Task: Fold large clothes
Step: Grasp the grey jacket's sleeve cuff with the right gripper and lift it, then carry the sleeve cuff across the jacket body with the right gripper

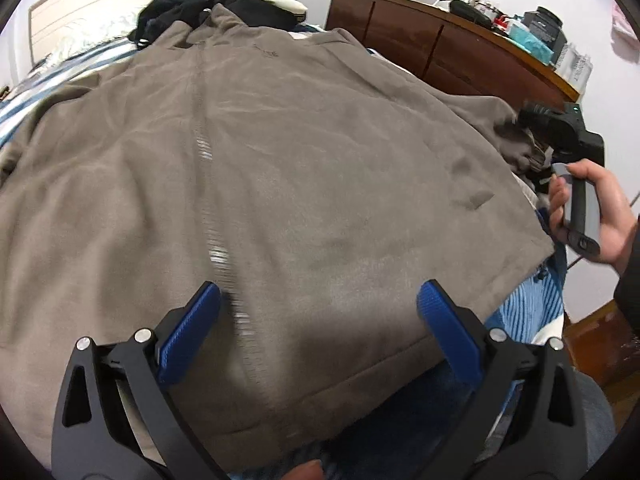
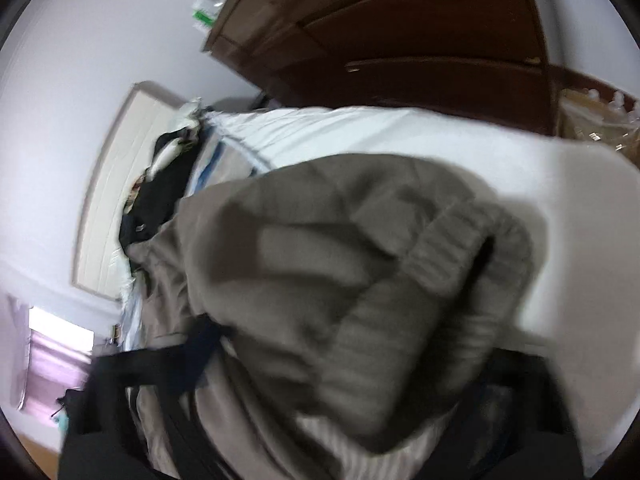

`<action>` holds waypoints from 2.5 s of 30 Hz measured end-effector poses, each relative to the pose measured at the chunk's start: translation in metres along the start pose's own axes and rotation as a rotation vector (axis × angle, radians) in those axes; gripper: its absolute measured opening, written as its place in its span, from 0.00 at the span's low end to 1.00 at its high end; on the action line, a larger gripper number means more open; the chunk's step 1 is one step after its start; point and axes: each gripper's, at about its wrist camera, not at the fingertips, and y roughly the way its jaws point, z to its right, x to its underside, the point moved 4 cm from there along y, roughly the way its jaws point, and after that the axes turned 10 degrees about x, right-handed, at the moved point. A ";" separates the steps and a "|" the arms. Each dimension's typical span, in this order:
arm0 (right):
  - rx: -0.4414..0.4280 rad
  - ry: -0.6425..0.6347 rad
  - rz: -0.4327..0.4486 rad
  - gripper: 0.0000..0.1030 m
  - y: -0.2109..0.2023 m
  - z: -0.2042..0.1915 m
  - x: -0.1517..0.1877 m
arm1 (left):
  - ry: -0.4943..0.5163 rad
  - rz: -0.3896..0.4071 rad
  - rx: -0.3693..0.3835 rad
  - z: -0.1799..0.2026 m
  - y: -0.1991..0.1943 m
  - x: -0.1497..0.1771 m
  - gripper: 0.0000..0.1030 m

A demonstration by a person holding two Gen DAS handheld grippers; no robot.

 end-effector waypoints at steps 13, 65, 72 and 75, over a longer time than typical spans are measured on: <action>0.156 -0.471 0.315 0.17 -0.084 -0.141 -0.009 | -0.096 0.018 -0.029 -0.121 -0.081 -0.007 0.95; -0.384 -1.409 -0.170 0.94 0.002 -0.472 0.311 | -0.157 0.028 0.005 -0.155 -0.040 0.010 0.95; -0.139 -1.518 0.073 0.94 0.032 -0.469 0.264 | -0.157 0.036 0.000 -0.154 -0.038 0.008 0.95; -0.004 -1.544 0.105 0.90 0.075 -0.468 0.242 | -0.145 0.034 -0.010 -0.153 -0.036 0.008 0.95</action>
